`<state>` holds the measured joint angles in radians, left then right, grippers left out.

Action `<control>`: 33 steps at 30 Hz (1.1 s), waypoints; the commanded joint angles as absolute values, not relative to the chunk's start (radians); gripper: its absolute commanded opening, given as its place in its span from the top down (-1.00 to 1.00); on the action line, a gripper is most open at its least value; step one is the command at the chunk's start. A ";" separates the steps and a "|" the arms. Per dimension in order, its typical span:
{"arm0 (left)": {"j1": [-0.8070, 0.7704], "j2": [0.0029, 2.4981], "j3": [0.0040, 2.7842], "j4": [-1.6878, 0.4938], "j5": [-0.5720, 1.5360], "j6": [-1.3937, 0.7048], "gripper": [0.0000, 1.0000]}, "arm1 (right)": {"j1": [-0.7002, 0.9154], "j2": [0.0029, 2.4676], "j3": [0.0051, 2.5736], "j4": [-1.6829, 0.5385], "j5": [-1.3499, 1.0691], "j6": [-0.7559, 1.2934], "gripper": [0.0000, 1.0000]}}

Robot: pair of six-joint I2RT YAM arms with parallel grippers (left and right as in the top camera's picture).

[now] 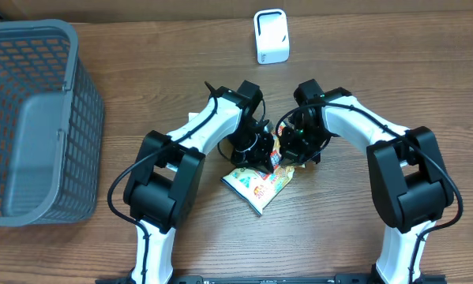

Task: Scan the item barcode

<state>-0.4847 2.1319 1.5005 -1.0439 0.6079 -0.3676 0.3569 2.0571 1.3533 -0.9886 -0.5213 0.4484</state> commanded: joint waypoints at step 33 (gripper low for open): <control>-0.476 2.212 1.507 -1.046 0.105 -0.454 0.92 | 0.323 2.036 1.454 -0.964 -0.702 0.237 0.92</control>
<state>-0.4911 2.1296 1.5364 -1.0542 0.2577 -0.4431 0.3271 2.0571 1.4433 -0.9779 -0.6575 0.2501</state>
